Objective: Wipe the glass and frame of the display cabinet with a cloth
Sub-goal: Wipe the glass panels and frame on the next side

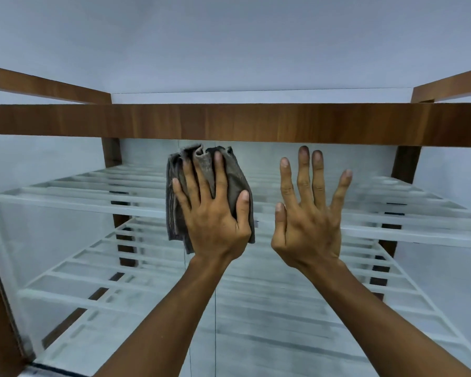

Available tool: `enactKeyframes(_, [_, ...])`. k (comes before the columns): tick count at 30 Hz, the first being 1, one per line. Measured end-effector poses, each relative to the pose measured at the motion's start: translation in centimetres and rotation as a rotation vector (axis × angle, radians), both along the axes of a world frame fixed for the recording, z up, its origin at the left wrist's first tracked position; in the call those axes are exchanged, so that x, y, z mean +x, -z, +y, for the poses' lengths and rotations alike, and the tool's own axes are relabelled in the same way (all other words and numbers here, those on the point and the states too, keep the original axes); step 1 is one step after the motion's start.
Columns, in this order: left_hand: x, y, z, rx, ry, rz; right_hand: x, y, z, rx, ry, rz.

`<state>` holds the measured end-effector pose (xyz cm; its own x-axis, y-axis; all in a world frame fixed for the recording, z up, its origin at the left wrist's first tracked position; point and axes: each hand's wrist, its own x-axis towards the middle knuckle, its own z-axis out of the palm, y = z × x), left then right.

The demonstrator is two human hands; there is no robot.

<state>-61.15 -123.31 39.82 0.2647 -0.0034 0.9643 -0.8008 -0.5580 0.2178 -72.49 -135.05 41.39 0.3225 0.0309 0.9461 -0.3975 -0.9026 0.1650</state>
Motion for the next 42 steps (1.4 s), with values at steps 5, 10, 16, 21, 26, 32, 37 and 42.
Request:
enactKeyframes(5, [0.5,0.0,0.0,0.224,0.028,-0.257,0.0,0.0,0.1,-0.004,0.01,-0.001])
enactKeyframes(10, [-0.2,0.5,-0.7,0.146,0.014,-0.203,-0.2,0.1,0.0,-0.003,-0.015,0.004])
enactKeyframes(16, [-0.3,0.6,-0.8,0.128,-0.003,-0.198,-0.4,0.4,-0.5,-0.023,-0.042,0.008])
enactKeyframes(21, [-1.0,1.3,-1.2,-0.088,-0.001,0.027,-0.1,0.6,-0.4,-0.034,-0.015,0.002])
enactKeyframes(26, [-1.5,2.7,-1.6,0.094,-0.018,-0.1,0.1,0.7,-0.4,-0.042,-0.018,-0.02])
enactKeyframes(32, [-3.0,2.7,-3.4,-0.124,0.007,0.108,-0.9,1.1,-1.6,-0.064,-0.159,-0.045])
enactKeyframes(37, [-5.1,2.9,-5.7,0.203,0.049,-0.228,-6.4,4.5,-6.8,-0.057,-0.088,-0.017])
enactKeyframes(42, [-9.1,2.7,-9.4,-0.07,0.013,0.095,-11.4,5.6,-12.3,0.015,0.003,-0.118])
